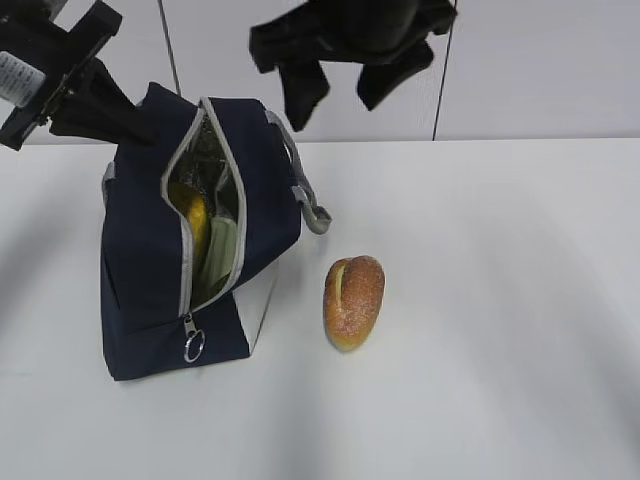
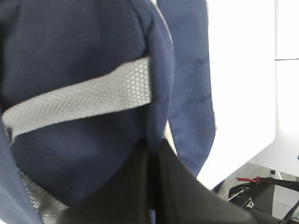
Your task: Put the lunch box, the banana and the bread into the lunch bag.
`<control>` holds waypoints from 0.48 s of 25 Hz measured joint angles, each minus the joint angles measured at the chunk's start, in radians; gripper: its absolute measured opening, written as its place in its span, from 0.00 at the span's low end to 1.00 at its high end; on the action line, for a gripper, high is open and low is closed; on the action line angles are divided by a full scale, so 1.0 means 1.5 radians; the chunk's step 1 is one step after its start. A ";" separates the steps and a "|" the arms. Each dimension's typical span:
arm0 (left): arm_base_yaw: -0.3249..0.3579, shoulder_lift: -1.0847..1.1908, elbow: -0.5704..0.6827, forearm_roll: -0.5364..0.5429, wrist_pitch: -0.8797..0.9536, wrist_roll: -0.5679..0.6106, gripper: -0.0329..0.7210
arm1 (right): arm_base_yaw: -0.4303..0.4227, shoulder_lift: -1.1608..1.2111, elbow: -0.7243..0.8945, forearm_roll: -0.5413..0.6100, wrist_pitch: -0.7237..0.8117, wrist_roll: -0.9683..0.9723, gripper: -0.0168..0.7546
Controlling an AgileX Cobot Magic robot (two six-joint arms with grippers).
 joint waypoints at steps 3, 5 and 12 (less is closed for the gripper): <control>0.000 0.000 0.000 0.002 0.000 0.000 0.04 | 0.000 -0.051 0.095 -0.024 0.000 0.005 0.75; 0.000 0.000 0.000 0.002 0.000 0.000 0.04 | 0.000 -0.078 0.163 -0.032 0.000 0.017 0.75; 0.000 0.000 0.000 0.004 0.001 0.000 0.04 | -0.008 -0.122 0.398 -0.010 -0.122 0.087 0.75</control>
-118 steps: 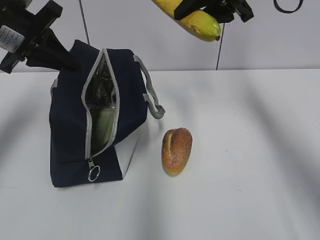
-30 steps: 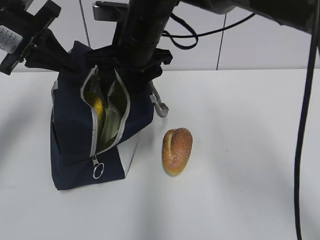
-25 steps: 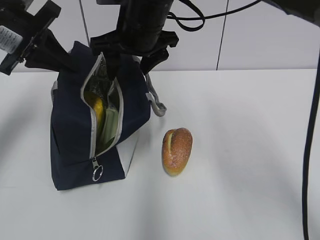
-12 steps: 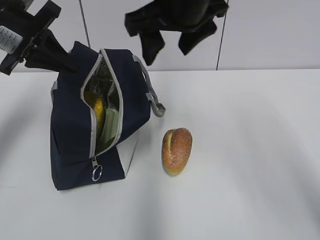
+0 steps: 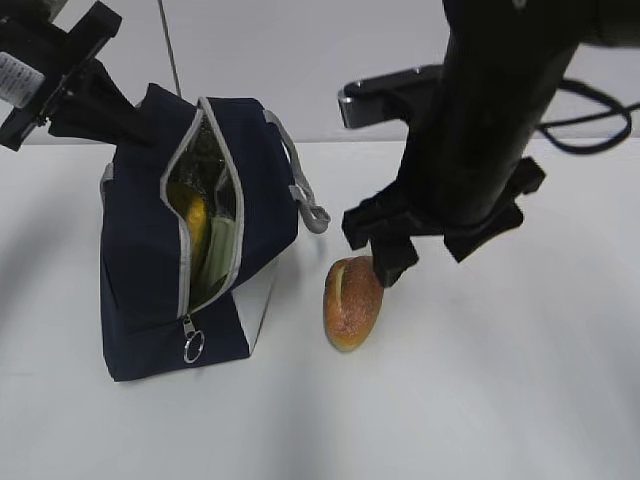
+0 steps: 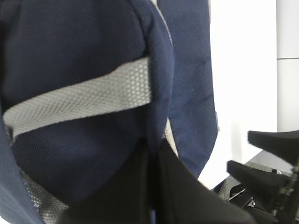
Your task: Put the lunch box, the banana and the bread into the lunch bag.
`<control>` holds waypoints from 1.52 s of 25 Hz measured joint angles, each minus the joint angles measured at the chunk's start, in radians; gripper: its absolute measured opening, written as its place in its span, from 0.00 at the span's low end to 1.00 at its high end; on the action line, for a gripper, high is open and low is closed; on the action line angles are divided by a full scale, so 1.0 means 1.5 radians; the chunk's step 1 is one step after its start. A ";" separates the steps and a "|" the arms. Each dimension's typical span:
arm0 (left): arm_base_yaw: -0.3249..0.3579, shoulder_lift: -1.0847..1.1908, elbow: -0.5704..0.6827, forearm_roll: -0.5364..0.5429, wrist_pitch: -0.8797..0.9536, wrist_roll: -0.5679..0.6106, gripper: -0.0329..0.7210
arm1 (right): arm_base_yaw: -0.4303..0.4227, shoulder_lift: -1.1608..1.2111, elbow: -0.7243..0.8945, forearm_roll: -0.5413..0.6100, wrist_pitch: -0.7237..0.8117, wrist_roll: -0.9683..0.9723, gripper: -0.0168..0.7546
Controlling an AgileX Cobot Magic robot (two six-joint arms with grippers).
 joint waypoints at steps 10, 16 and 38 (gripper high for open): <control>0.000 0.000 0.000 0.002 0.001 0.000 0.04 | -0.129 0.000 0.112 0.232 -0.201 -0.063 0.75; 0.000 0.000 0.000 0.002 0.000 0.000 0.04 | -0.196 0.032 0.112 0.438 -0.233 -0.225 0.75; 0.000 0.000 0.000 0.005 0.008 0.002 0.04 | -0.200 0.221 0.104 0.754 -0.307 -0.461 0.50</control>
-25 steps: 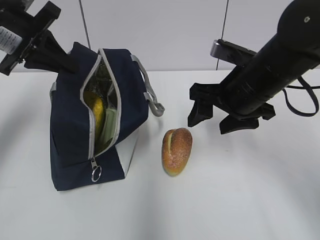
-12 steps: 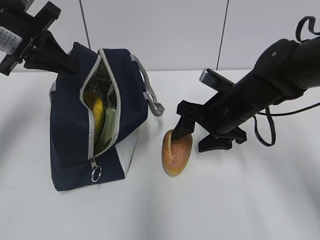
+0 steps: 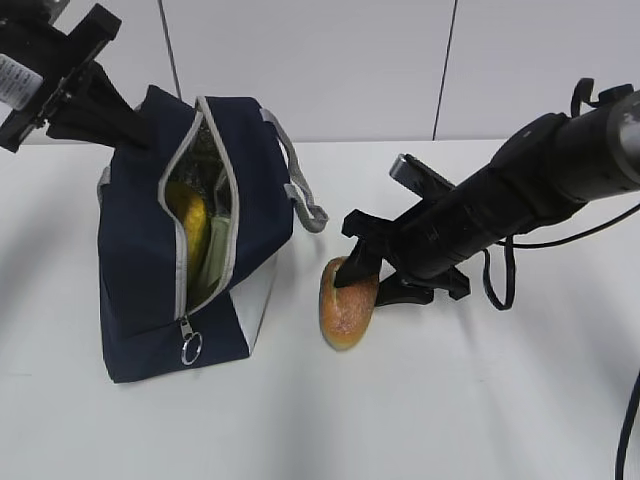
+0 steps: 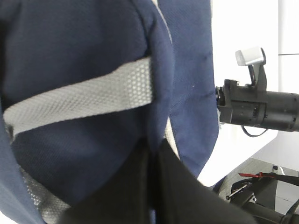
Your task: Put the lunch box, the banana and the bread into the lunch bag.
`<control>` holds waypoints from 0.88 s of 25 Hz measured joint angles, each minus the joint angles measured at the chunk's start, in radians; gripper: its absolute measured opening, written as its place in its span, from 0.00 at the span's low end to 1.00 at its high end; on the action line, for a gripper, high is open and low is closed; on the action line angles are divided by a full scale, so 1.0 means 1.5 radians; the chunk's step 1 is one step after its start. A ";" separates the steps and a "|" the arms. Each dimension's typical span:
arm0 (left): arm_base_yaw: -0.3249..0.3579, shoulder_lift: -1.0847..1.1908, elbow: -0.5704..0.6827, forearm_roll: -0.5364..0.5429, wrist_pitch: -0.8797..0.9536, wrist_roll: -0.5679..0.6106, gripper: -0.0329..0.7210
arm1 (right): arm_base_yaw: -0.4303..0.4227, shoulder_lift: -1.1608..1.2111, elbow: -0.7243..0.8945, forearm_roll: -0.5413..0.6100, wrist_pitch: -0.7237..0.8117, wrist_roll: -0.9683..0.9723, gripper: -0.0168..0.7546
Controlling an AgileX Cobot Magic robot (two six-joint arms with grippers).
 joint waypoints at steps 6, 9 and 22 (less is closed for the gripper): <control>0.000 0.000 0.000 0.000 0.000 0.000 0.04 | -0.006 -0.021 -0.004 -0.033 0.022 -0.004 0.44; 0.000 0.000 0.000 0.000 0.000 0.000 0.04 | -0.025 -0.056 -0.012 -0.075 0.060 -0.001 0.44; 0.000 0.000 0.000 -0.025 0.000 0.000 0.04 | -0.109 -0.164 -0.199 -0.259 0.314 0.070 0.44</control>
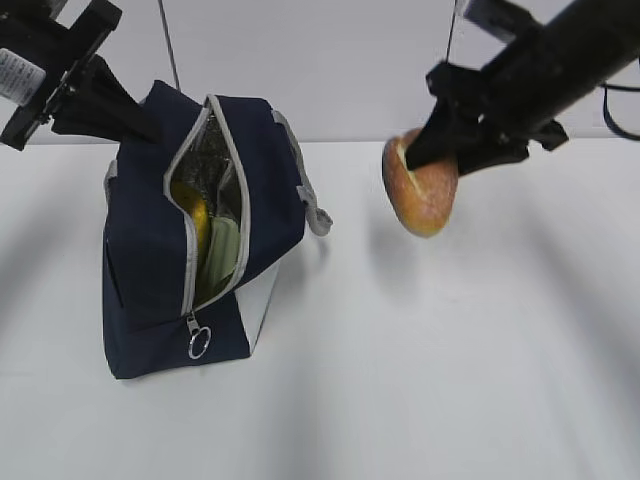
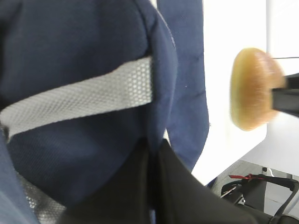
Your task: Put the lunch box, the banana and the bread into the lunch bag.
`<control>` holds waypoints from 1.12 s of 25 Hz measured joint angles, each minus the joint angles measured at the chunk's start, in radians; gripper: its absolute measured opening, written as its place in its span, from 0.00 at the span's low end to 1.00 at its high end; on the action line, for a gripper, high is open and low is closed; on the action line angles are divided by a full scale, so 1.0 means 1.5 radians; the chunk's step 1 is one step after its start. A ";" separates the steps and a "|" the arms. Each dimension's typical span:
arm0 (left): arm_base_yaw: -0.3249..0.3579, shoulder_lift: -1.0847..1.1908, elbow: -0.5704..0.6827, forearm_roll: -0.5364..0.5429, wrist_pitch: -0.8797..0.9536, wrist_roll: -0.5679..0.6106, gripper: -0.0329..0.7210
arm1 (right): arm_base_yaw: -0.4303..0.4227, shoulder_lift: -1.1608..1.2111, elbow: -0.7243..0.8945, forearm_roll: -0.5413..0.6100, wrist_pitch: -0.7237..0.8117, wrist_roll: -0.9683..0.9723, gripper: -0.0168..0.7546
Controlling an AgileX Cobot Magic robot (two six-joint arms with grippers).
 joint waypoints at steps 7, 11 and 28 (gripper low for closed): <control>0.000 0.000 0.000 -0.002 -0.003 0.000 0.04 | 0.063 -0.001 -0.108 0.058 0.021 0.001 0.44; 0.000 0.000 0.000 -0.005 -0.005 0.000 0.04 | 0.122 0.010 -0.111 0.064 -0.001 0.001 0.44; 0.000 0.000 0.000 -0.021 0.001 0.000 0.04 | 0.205 0.198 -0.164 0.171 -0.097 -0.115 0.74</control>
